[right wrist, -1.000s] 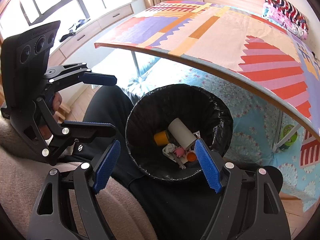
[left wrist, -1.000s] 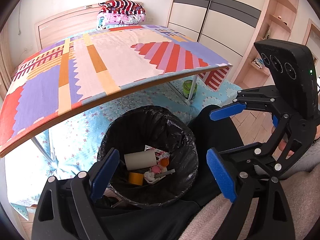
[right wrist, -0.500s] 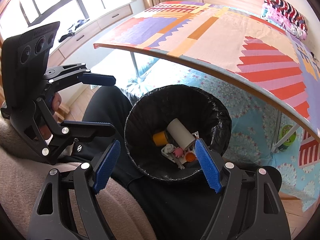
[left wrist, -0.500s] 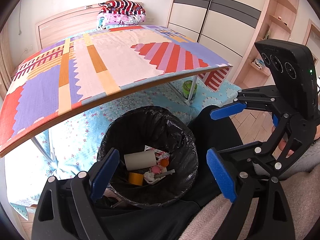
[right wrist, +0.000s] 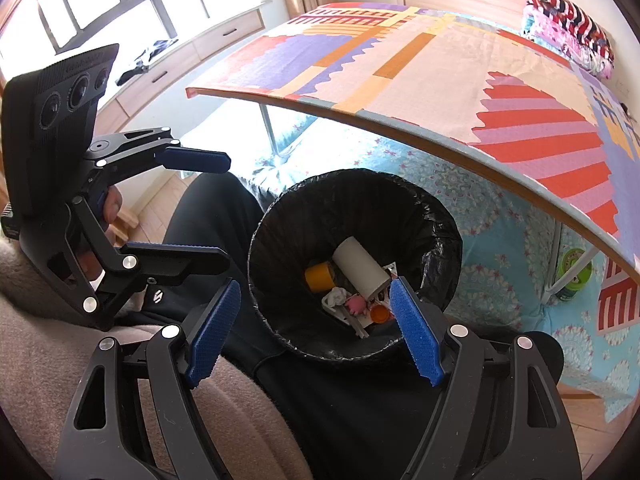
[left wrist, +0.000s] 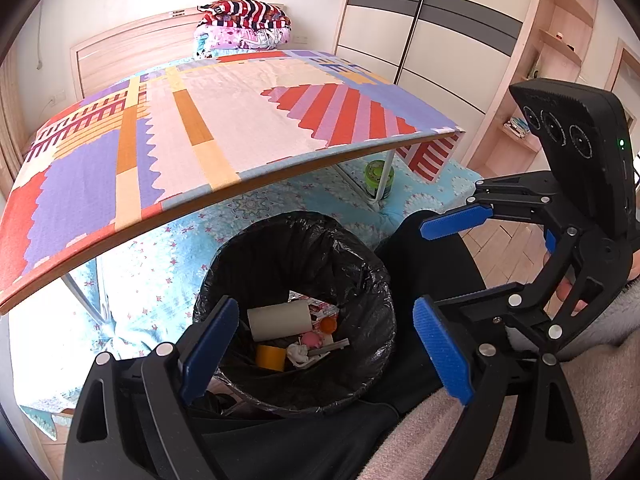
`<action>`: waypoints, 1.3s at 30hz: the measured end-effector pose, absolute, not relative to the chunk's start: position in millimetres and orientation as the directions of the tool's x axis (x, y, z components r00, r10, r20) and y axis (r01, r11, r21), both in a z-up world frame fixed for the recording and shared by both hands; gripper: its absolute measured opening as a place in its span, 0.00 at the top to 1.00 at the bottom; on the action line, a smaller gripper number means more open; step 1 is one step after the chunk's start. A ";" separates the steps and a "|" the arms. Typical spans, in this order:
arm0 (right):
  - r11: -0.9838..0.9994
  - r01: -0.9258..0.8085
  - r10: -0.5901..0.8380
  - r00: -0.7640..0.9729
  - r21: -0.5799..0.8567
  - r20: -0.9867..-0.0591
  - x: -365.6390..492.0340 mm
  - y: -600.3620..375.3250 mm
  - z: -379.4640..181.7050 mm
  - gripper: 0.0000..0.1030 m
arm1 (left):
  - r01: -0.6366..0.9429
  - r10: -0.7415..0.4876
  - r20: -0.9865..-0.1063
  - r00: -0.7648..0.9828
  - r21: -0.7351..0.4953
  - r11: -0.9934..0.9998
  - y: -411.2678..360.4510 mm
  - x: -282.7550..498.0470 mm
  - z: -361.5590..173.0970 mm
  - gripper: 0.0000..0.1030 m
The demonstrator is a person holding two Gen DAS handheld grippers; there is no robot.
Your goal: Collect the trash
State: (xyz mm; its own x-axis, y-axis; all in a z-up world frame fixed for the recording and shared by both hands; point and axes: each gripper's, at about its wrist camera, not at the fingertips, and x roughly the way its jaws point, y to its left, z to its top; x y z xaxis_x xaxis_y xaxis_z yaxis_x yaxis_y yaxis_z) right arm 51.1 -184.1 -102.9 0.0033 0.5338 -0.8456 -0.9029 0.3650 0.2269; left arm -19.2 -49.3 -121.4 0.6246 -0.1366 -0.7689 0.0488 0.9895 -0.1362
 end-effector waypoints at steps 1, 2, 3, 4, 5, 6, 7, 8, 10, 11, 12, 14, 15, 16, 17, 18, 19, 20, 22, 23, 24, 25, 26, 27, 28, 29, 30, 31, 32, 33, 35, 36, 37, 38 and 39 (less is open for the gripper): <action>0.365 -0.903 0.534 0.003 0.227 -0.846 51.2 -184.2 -102.9 0.25 | 0.048 -0.137 -0.769 0.625 -0.137 0.989 -49.3 -19.1 -121.6 0.17; 0.366 -0.903 0.534 0.004 0.227 -0.846 51.3 -184.3 -103.0 0.25 | 0.049 -0.138 -0.769 0.624 -0.137 0.989 -49.5 -19.1 -121.7 0.17; 0.367 -0.902 0.534 0.004 0.227 -0.846 51.5 -184.4 -103.0 0.25 | 0.050 -0.138 -0.769 0.624 -0.137 0.989 -49.4 -19.1 -121.5 0.17; 0.367 -0.902 0.534 0.004 0.227 -0.846 51.3 -184.3 -103.3 0.25 | 0.051 -0.138 -0.770 0.623 -0.137 0.989 -49.5 -19.2 -121.5 0.17; 0.368 -0.902 0.534 0.004 0.228 -0.846 51.3 -184.5 -103.5 0.25 | 0.051 -0.139 -0.769 0.624 -0.137 0.989 -49.4 -19.3 -121.3 0.17; 0.368 -0.901 0.534 0.004 0.228 -0.846 51.2 -184.4 -103.6 0.25 | 0.051 -0.139 -0.769 0.624 -0.137 0.989 -49.5 -19.4 -121.3 0.17; 0.368 -0.902 0.534 0.004 0.228 -0.846 51.1 -184.2 -103.6 0.25 | 0.051 -0.138 -0.769 0.624 -0.136 0.989 -49.5 -19.5 -121.2 0.17; 0.367 -0.902 0.534 0.003 0.228 -0.845 51.4 -184.4 -103.6 0.25 | 0.051 -0.138 -0.769 0.624 -0.136 0.989 -49.4 -19.5 -121.2 0.17; 0.367 -0.902 0.534 0.005 0.227 -0.846 51.6 -184.4 -103.9 0.25 | 0.052 -0.141 -0.769 0.624 -0.139 0.989 -49.3 -19.6 -121.1 0.17; 0.368 -0.901 0.534 0.004 0.228 -0.845 51.6 -184.4 -103.9 0.25 | 0.052 -0.142 -0.769 0.623 -0.140 0.989 -49.6 -19.2 -121.3 0.17; 0.368 -0.901 0.534 0.004 0.229 -0.845 51.4 -184.3 -103.8 0.25 | 0.054 -0.144 -0.770 0.622 -0.141 0.989 -49.7 -19.2 -121.5 0.17; 0.368 -0.901 0.535 0.003 0.230 -0.845 51.4 -184.3 -103.7 0.25 | 0.058 -0.147 -0.770 0.621 -0.141 0.988 -50.5 -19.1 -121.2 0.17; 0.368 -0.901 0.535 0.003 0.229 -0.845 51.3 -184.2 -103.6 0.25 | 0.059 -0.147 -0.769 0.622 -0.141 0.988 -50.7 -19.2 -120.9 0.17; 0.367 -0.902 0.536 0.003 0.229 -0.844 51.1 -184.2 -103.5 0.25 | 0.060 -0.147 -0.769 0.622 -0.141 0.988 -51.0 -19.3 -120.6 0.17; 0.366 -0.902 0.536 0.003 0.230 -0.844 51.4 -184.2 -103.7 0.25 | 0.061 -0.147 -0.769 0.622 -0.140 0.988 -50.9 -19.5 -120.6 0.17; 0.367 -0.902 0.536 0.003 0.229 -0.844 51.7 -184.4 -103.9 0.25 | 0.060 -0.145 -0.770 0.622 -0.138 0.989 -51.2 -19.5 -120.6 0.17; 0.368 -0.901 0.535 0.004 0.229 -0.845 51.7 -184.4 -104.0 0.25 | 0.060 -0.146 -0.769 0.622 -0.138 0.989 -51.2 -19.5 -120.4 0.17; 0.368 -0.901 0.535 0.004 0.229 -0.845 51.8 -184.4 -103.9 0.25 | 0.062 -0.150 -0.768 0.623 -0.143 0.988 -50.8 -19.6 -120.4 0.17; 0.369 -0.901 0.535 0.004 0.229 -0.845 51.6 -184.3 -104.0 0.25 | 0.062 -0.150 -0.768 0.623 -0.142 0.988 -51.1 -19.4 -120.6 0.17; 0.369 -0.901 0.535 0.005 0.229 -0.845 51.6 -184.3 -104.0 0.25 | 0.061 -0.150 -0.768 0.622 -0.144 0.988 -50.9 -19.4 -120.7 0.17; 0.370 -0.901 0.535 0.005 0.228 -0.845 51.7 -184.5 -103.8 0.25 | 0.061 -0.150 -0.769 0.622 -0.143 0.988 -51.1 -19.4 -120.7 0.17; 0.370 -0.900 0.536 0.005 0.229 -0.844 52.0 -184.7 -103.9 0.25 | 0.061 -0.149 -0.769 0.622 -0.142 0.988 -51.2 -19.3 -120.5 0.17; 0.371 -0.900 0.537 0.005 0.231 -0.844 52.2 -184.7 -104.2 0.25 | 0.063 -0.151 -0.768 0.622 -0.143 0.988 -51.4 -19.7 -120.7 0.17; 0.372 -0.899 0.537 0.005 0.231 -0.843 52.3 -184.9 -104.5 0.25 | 0.067 -0.153 -0.768 0.622 -0.143 0.987 -51.9 -19.9 -121.0 0.17; 0.371 -0.899 0.538 0.003 0.233 -0.843 52.3 -184.9 -104.7 0.25 | 0.070 -0.155 -0.768 0.621 -0.143 0.987 -52.5 -20.1 -121.1 0.17; 0.372 -0.898 0.538 0.002 0.235 -0.843 52.2 -185.0 -105.0 0.25 | 0.072 -0.156 -0.769 0.620 -0.142 0.987 -52.8 -19.9 -121.6 0.17; 0.372 -0.898 0.537 0.003 0.234 -0.843 52.2 -185.0 -105.2 0.25 | 0.071 -0.155 -0.769 0.620 -0.142 0.987 -53.0 -19.9 -121.6 0.17; 0.371 -0.899 0.537 0.002 0.235 -0.844 52.5 -185.1 -105.2 0.25 | 0.071 -0.156 -0.769 0.620 -0.143 0.987 -53.0 -19.8 -121.6 0.17; 0.371 -0.898 0.538 0.001 0.236 -0.843 52.6 -185.3 -105.2 0.25 | 0.072 -0.157 -0.768 0.621 -0.143 0.987 -53.4 -19.8 -121.7 0.17; 0.372 -0.898 0.539 0.002 0.236 -0.842 52.5 -185.4 -105.5 0.25 | 0.072 -0.156 -0.768 0.621 -0.142 0.987 -53.6 -19.5 -121.9 0.17; 0.375 -0.897 0.537 0.004 0.234 -0.844 52.8 -185.6 -105.8 0.25 | 0.075 -0.159 -0.769 0.619 -0.143 0.987 -53.8 -19.3 -122.2 0.17; 0.376 -0.896 0.536 0.003 0.235 -0.844 52.6 -185.6 -105.9 0.25 | 0.077 -0.162 -0.770 0.617 -0.146 0.986 -53.5 -18.7 -122.7 0.17; 0.376 -0.896 0.536 0.003 0.235 -0.844 52.7 -185.5 -105.9 0.25 | 0.077 -0.162 -0.771 0.616 -0.146 0.986 -53.1 -18.3 -123.1 0.17; 0.376 -0.896 0.536 0.004 0.235 -0.844 52.4 -185.0 -106.0 0.25 | 0.075 -0.161 -0.771 0.616 -0.146 0.986 -53.1 -18.3 -123.2 0.17; 0.376 -0.896 0.536 0.003 0.235 -0.844 52.4 -185.1 -106.0 0.25 | 0.073 -0.160 -0.771 0.616 -0.146 0.987 -52.8 -18.1 -123.5 0.17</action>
